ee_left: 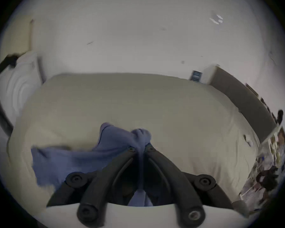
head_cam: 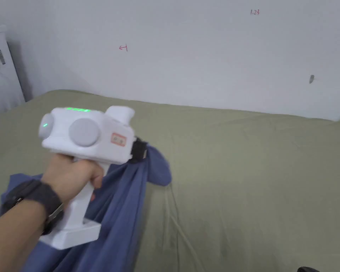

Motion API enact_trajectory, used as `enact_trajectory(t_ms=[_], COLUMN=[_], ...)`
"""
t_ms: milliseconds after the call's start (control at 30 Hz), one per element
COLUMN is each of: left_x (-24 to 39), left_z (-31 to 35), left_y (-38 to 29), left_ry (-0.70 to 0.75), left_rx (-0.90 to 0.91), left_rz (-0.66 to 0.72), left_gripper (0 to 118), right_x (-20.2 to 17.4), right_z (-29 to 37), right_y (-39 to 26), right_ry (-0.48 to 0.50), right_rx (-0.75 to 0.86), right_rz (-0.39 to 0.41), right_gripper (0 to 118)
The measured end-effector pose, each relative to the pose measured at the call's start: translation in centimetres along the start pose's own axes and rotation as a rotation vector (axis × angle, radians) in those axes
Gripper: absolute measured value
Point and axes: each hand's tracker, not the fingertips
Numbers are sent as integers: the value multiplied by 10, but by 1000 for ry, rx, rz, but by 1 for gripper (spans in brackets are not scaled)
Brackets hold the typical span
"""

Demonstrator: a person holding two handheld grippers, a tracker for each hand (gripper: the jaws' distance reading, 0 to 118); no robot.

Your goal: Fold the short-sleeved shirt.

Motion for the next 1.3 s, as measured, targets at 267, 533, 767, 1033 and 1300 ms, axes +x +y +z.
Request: enact_trajectory(t_ms=[267,533,767,1033,1300], left_x=[220,377,403,326,143], left_z=[-62,-141,-188,-112,84], left_y=[50,20,-34,-5,-53], left_ry=[-301,-514,-426,-314,46], left_rx=[-14,-142,-237,-143,215], left_rz=[-388,-441,-422,-358,-130], left_gripper=[4,4,20,79,0], right_x=[36,66,78,80,98], right_z=[53,96,105,85,50], right_y=[3,-9,-18,-20,0], right_ry=[-113,-223,-269,-257,-237], right_rx=[67,58,38,33,33], right_rz=[-47,-83,-97,-55,-83], right_gripper=[1,1,1,1,1])
